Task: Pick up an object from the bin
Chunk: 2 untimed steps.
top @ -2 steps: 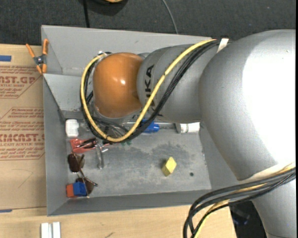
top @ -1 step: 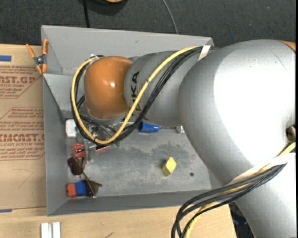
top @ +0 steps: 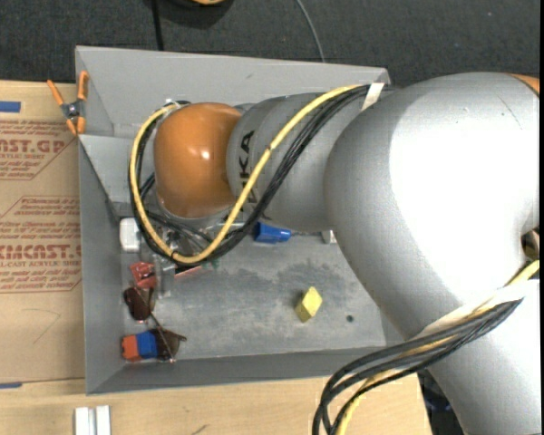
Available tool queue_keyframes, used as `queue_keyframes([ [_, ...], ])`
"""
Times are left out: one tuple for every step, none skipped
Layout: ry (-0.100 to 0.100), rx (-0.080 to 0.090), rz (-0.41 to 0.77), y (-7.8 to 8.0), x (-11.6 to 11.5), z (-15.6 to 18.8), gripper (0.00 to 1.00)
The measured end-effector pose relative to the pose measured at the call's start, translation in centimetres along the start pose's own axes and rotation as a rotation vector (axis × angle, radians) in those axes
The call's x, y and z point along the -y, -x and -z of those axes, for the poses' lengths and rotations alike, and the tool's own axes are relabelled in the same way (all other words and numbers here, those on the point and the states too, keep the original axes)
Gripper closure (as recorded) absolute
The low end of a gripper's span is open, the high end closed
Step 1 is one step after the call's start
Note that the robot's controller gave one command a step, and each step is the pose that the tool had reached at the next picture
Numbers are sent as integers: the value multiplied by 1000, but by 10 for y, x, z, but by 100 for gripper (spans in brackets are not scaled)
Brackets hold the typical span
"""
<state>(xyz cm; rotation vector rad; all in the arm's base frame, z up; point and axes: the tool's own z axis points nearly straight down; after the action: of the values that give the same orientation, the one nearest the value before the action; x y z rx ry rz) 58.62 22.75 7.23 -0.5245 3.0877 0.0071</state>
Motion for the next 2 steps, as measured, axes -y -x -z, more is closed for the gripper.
queue_keyframes([
  [0, -6, 0, -11, -8, 38, 100],
  [1, 11, 5, -5, -8, 64, 100],
])
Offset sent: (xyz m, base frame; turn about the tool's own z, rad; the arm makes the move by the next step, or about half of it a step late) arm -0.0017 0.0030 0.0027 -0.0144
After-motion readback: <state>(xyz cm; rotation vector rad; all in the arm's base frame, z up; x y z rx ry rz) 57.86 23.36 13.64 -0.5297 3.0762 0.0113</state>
